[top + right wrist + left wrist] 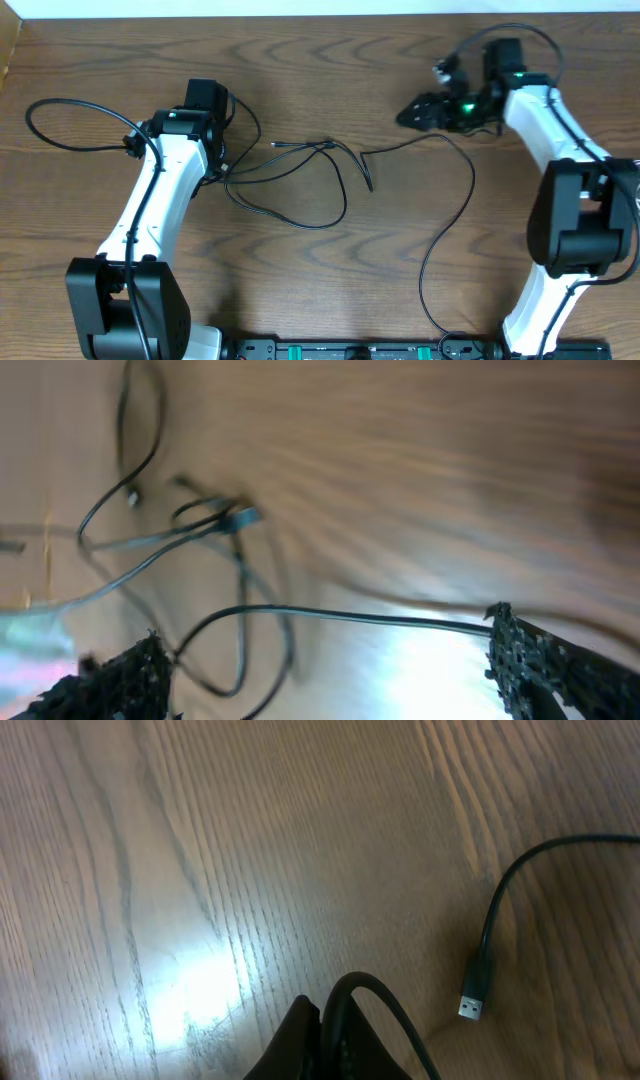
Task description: Untangle cables
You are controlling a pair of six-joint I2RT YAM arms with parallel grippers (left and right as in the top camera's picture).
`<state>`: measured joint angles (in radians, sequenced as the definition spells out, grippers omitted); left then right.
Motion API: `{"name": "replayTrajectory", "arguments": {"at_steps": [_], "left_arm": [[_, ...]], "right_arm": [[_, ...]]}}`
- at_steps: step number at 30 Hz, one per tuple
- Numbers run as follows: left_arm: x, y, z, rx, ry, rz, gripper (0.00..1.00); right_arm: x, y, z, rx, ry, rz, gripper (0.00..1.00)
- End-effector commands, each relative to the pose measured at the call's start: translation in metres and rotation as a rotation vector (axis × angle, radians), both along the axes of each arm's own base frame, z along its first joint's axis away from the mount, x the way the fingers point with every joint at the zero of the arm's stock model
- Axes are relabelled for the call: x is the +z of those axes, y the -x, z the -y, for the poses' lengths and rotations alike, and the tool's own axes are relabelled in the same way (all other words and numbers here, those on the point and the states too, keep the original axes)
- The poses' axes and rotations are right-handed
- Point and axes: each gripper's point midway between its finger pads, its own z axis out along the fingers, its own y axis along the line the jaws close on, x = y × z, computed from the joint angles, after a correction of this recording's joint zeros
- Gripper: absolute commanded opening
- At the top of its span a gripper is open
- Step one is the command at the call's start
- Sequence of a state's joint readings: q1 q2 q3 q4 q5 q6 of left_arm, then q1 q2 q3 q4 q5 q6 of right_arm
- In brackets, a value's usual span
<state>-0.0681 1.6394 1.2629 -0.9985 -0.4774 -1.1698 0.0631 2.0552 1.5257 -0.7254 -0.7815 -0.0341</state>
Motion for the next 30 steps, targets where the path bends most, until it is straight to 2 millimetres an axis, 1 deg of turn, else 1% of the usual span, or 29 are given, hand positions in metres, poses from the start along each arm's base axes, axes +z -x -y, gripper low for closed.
{"name": "replayTrajectory", "arguments": {"at_steps": [1, 2, 3, 4, 7, 9, 12, 21, 23, 27, 28, 29, 30], "left_arm": [[0.0, 0.002, -0.006, 0.0, -0.031, -0.018, 0.08], [0.0, 0.002, -0.006, 0.0, -0.031, -0.018, 0.08], [0.0, 0.002, -0.006, -0.001, -0.031, -0.019, 0.08], [0.0, 0.002, -0.006, 0.0, -0.031, -0.019, 0.08], [0.0, 0.002, -0.006, -0.001, -0.031, -0.019, 0.08], [0.0, 0.002, -0.006, 0.0, -0.031, -0.019, 0.08], [0.0, 0.002, -0.006, 0.0, -0.031, -0.018, 0.08], [0.0, 0.002, -0.006, 0.0, -0.031, -0.019, 0.08], [0.0, 0.002, -0.006, 0.0, -0.031, -0.019, 0.08], [0.0, 0.002, -0.006, 0.0, -0.031, -0.019, 0.08], [0.0, 0.002, -0.006, 0.0, -0.031, -0.019, 0.08], [0.0, 0.002, -0.006, 0.0, -0.031, -0.019, 0.08], [0.0, 0.002, -0.006, 0.0, -0.031, -0.019, 0.08]], "right_arm": [[0.005, 0.021, -0.046, 0.15, -0.035, 0.035, 0.99], [0.004, 0.023, -0.05, 0.16, -0.028, 0.033, 0.99], [0.001, 0.032, -0.063, 0.191, -0.004, 0.023, 0.99], [-0.001, 0.038, -0.069, 0.209, 0.009, 0.012, 0.99], [-0.009, 0.055, -0.082, 0.25, 0.061, -0.026, 0.99], [-0.016, 0.064, -0.085, 0.266, 0.114, -0.048, 0.99], [-0.019, 0.074, -0.087, 0.28, 0.14, -0.077, 0.99], [-0.033, 0.087, -0.087, 0.311, 0.27, -0.09, 0.99], [-0.036, 0.088, -0.086, 0.314, 0.309, -0.08, 0.89], [-0.039, 0.091, -0.09, 0.33, 0.34, -0.07, 0.62], [-0.04, 0.091, -0.09, 0.332, 0.353, -0.066, 0.52], [-0.041, 0.091, -0.089, 0.33, 0.367, -0.064, 0.45], [-0.042, 0.09, -0.087, 0.325, 0.386, -0.061, 0.33]]}}
